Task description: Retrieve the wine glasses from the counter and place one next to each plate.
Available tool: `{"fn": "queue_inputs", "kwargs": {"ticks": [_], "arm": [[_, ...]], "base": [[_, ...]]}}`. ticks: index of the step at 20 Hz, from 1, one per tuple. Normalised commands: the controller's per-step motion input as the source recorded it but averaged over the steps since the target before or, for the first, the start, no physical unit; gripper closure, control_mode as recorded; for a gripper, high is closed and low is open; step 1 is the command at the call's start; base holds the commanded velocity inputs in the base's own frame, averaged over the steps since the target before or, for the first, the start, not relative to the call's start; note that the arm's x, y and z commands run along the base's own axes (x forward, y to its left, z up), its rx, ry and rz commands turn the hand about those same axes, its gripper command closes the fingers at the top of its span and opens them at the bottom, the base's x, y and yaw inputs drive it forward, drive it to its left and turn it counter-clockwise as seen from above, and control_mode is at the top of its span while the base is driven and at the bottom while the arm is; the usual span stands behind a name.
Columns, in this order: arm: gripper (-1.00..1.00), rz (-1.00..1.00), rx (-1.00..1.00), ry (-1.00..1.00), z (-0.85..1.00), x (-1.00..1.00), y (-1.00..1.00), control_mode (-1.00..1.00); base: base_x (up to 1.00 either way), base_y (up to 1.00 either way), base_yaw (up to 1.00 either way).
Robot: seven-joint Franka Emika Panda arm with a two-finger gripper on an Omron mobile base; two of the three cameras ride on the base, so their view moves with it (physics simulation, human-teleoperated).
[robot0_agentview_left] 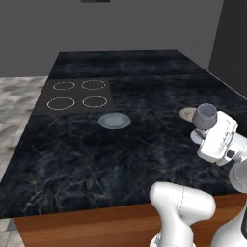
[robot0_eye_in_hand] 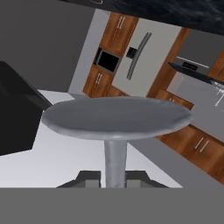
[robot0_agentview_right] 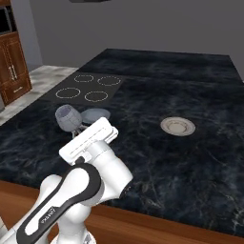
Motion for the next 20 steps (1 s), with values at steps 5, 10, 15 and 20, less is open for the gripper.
{"fn": "queue_inputs", "kwargs": {"ticks": [5, 10, 15, 20], "arm": [[1.00, 0.00, 0.00, 0.00, 0.00, 0.00, 0.00, 1.00], [1.00, 0.00, 0.00, 0.00, 0.00, 0.00, 0.00, 1.00], [1.00, 0.00, 0.00, 0.00, 0.00, 0.00, 0.00, 1.00], [1.00, 0.00, 0.00, 0.00, 0.00, 0.00, 0.00, 1.00]], "base": [[0.00, 0.23, 0.00], [0.47, 0.10, 0.13], [0.46, -0.01, 0.15], [0.43, -0.09, 0.06]]}}
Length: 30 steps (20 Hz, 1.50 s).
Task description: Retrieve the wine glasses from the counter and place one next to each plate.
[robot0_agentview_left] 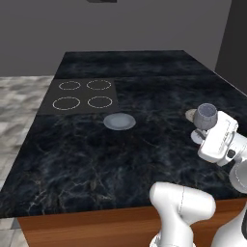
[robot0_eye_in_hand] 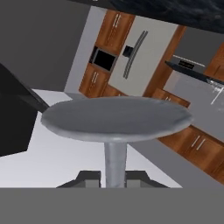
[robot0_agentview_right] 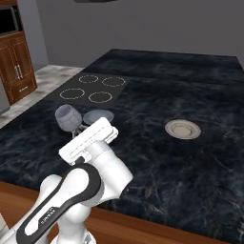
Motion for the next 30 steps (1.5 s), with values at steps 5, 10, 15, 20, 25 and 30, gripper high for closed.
{"fn": "queue_inputs", "kwargs": {"ticks": [5, 10, 15, 20, 25, 30], "arm": [[1.00, 0.01, 0.00, 0.01, 0.00, 0.25, -0.04, -1.00], [1.00, 0.00, 0.00, 0.10, -0.06, 0.89, -0.02, -1.00], [1.00, 0.01, -0.01, 0.14, -0.15, 1.00, 0.00, -1.00], [1.00, 0.09, -0.01, 0.02, -0.22, 0.80, -0.30, -1.00], [1.00, 0.16, 0.00, 0.06, -0.27, 0.64, -0.47, -1.00], [1.00, 0.25, 0.00, 0.00, -0.22, 0.64, -0.35, -1.00]], "base": [[0.31, -0.05, 0.03], [0.00, 0.00, 0.00], [0.00, 0.00, 0.00], [0.00, 0.00, 0.00], [0.00, 0.00, 0.00], [0.00, 0.00, 0.00]]}}
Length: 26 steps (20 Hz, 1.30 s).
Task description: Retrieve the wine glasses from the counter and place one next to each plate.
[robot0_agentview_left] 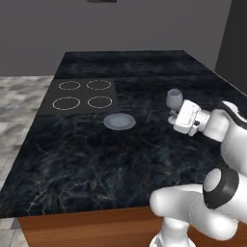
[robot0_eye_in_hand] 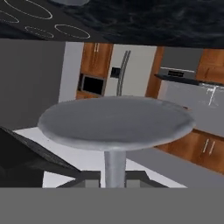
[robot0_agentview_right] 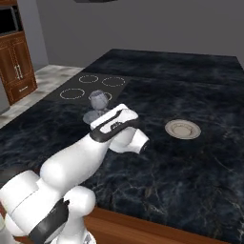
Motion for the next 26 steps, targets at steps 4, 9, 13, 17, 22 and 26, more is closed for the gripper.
{"fn": "queue_inputs", "kwargs": {"ticks": [4, 9, 13, 17, 22, 26], "arm": [[1.00, 0.26, -0.02, 0.00, -0.24, 0.73, -0.09, -1.00], [1.00, 0.24, -0.03, 0.04, -0.26, 0.75, 0.00, -1.00], [1.00, 0.15, 0.00, 0.09, -0.19, 0.62, 0.00, -1.00], [1.00, 0.04, 0.00, 0.04, -0.13, 0.56, 0.00, -1.00], [1.00, 0.01, -0.06, 0.01, -0.09, 0.37, 0.10, -1.00], [1.00, 0.00, -0.13, 0.00, -0.09, 0.21, 0.29, -1.00]], "base": [[0.00, 0.00, 0.00], [0.00, 0.00, 0.00], [0.00, 0.00, 0.00], [0.00, 0.00, 0.00], [0.00, 0.00, 0.00], [0.00, 0.00, 0.00]]}}
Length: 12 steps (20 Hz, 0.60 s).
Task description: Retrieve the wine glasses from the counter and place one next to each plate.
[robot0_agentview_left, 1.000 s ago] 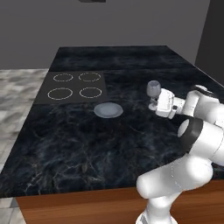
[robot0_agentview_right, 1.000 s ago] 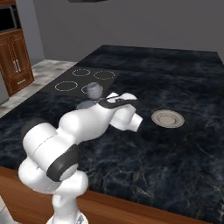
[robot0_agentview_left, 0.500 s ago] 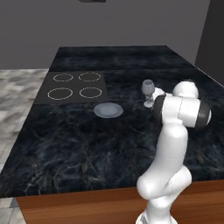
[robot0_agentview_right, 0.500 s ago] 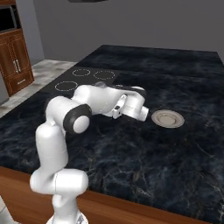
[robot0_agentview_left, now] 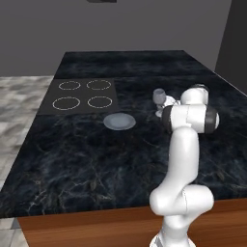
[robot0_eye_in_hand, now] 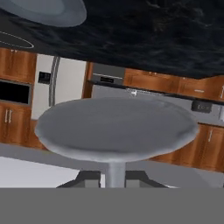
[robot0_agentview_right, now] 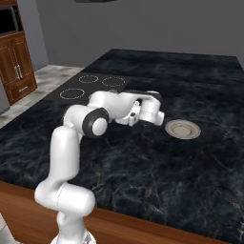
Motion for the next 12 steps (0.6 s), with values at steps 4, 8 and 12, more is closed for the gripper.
{"fn": "queue_inputs", "kwargs": {"ticks": [4, 8, 12], "arm": [[1.00, -0.03, -0.16, 0.00, -0.06, 0.11, 0.34, -1.00], [1.00, -0.04, -0.12, 0.00, -0.06, 0.05, 0.24, -1.00], [1.00, -0.01, -0.02, 0.01, -0.06, 0.06, 0.11, -1.00]], "base": [[0.00, 0.00, 0.00], [0.00, 0.00, 0.00], [0.00, 0.00, 0.00]]}}
